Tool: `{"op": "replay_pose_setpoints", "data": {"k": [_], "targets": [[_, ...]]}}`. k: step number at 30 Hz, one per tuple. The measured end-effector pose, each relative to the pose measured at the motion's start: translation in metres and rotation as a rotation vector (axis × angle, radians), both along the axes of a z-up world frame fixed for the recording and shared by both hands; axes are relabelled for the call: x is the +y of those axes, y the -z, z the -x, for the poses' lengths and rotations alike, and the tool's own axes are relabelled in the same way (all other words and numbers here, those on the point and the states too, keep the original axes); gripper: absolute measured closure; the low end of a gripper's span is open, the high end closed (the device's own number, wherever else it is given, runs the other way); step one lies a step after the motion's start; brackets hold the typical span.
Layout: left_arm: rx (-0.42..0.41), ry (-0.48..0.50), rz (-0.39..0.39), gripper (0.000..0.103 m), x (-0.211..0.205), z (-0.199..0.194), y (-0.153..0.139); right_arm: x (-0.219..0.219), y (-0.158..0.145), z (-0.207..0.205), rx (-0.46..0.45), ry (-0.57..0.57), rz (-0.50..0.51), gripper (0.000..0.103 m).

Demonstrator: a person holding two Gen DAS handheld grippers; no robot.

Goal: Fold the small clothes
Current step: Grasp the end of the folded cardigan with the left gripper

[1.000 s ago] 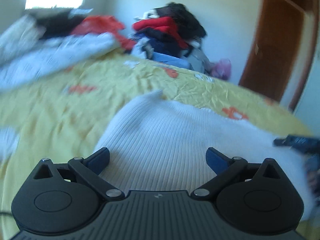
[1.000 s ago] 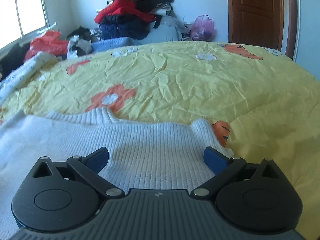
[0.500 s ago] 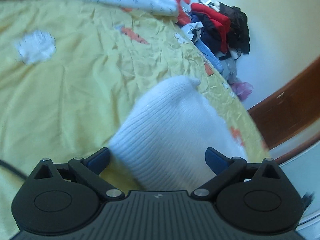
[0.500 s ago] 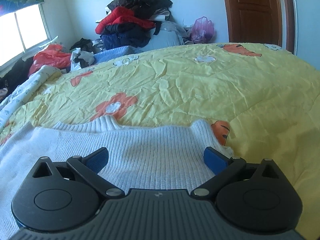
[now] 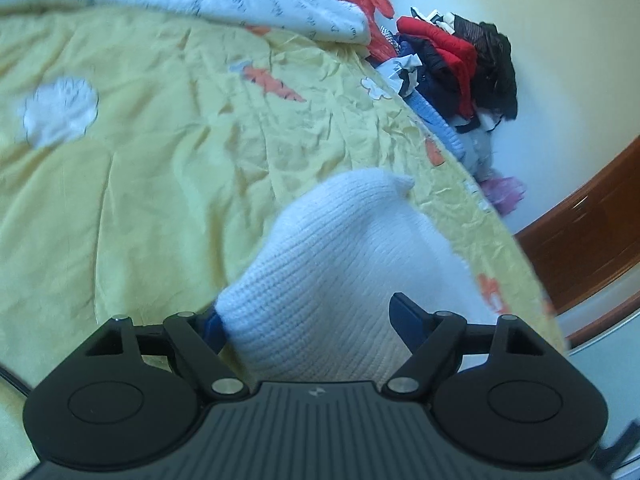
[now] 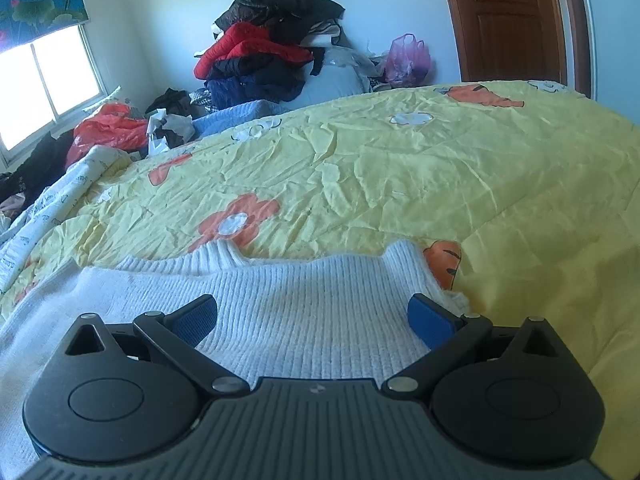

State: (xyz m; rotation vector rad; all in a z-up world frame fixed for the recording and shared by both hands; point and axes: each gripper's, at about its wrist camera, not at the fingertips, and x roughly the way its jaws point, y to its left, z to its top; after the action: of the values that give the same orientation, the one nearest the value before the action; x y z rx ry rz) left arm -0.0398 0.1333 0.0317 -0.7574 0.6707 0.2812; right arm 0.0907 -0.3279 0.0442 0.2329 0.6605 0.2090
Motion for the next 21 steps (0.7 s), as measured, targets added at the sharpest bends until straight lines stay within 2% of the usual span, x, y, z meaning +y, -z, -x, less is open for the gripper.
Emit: {"op": "replay_pose_setpoints", "data": {"k": [1, 2, 3, 5, 7, 9, 11, 13, 16, 17, 19, 21], "targets": [[0.016, -0.007, -0.045, 0.035, -0.005, -0.001, -0.001, -0.001, 0.000, 0.000, -0.001, 0.000, -0.004, 0.001], [0.051, -0.017, -0.114, 0.050, -0.011, -0.003, -0.002, -0.001, 0.000, 0.000, -0.001, 0.000, -0.007, 0.001], [0.055, -0.015, -0.127, 0.055, -0.011, -0.004, -0.002, -0.002, 0.000, 0.000, -0.002, 0.000, -0.011, 0.001], [0.049, -0.035, -0.095, 0.068, -0.006, -0.001, -0.004, -0.002, 0.000, 0.001, -0.003, 0.000, -0.017, 0.001], [0.049, -0.044, -0.077, 0.072, -0.003, 0.001, -0.010, -0.003, 0.000, 0.001, -0.003, 0.000, -0.022, 0.001], [0.037, -0.046, -0.106, 0.075, -0.011, 0.002, -0.022, -0.003, 0.000, 0.001, -0.003, 0.000, -0.024, 0.001], [-0.004, -0.015, -0.220, 0.075, -0.034, 0.002, -0.041, -0.003, 0.000, 0.001, -0.004, 0.000, -0.024, 0.001], [-0.089, 0.084, -0.379, 0.075, -0.070, 0.005, -0.057, -0.003, 0.000, 0.001, -0.002, 0.000, -0.021, 0.001], [-0.180, 0.305, -0.801, 0.075, -0.149, 0.012, -0.053, -0.002, -0.004, -0.001, 0.013, 0.006, -0.023, 0.002], [-0.195, 0.356, -0.878, 0.075, -0.165, 0.015, -0.045, -0.002, -0.009, -0.002, 0.026, 0.013, -0.030, 0.005], [-0.213, 0.414, -0.938, 0.075, -0.181, 0.022, -0.033, -0.001, -0.023, 0.001, 0.063, -0.007, -0.139, 0.006], [-0.227, 0.437, -0.982, 0.075, -0.188, 0.026, -0.026, 0.007, -0.034, 0.005, 0.099, -0.106, -0.310, 0.003]]}}
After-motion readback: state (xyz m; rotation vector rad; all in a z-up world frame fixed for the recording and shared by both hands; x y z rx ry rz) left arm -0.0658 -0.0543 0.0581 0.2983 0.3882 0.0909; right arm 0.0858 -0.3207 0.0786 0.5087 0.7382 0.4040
